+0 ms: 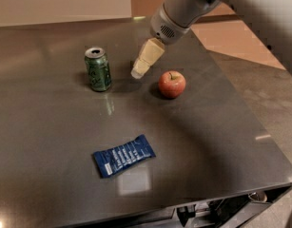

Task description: Pick green can

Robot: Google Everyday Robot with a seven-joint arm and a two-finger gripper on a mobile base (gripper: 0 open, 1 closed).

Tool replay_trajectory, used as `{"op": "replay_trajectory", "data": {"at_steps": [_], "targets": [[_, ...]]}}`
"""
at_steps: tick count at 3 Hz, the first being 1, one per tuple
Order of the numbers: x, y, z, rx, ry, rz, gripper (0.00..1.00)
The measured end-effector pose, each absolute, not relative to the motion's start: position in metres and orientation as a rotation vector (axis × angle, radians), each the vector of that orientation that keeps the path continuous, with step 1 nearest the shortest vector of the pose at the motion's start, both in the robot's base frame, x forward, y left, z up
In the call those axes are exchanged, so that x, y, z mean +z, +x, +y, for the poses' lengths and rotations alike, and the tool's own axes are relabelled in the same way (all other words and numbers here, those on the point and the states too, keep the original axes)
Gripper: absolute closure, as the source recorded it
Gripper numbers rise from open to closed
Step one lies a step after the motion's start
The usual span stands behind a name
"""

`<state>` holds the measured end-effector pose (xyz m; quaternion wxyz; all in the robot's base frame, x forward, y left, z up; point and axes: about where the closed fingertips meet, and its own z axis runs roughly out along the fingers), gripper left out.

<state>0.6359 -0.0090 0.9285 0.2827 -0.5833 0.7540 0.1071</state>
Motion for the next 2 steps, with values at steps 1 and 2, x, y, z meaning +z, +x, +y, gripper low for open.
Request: {"op": "replay_trajectory", "data": {"at_steps": [1, 2], "targets": [[0.916, 0.659, 0.017, 0.312, -1.543, 2.014, 0.00], [0.911, 0.671, 0.040, 0.352, -1.548, 1.989, 0.00]]}}
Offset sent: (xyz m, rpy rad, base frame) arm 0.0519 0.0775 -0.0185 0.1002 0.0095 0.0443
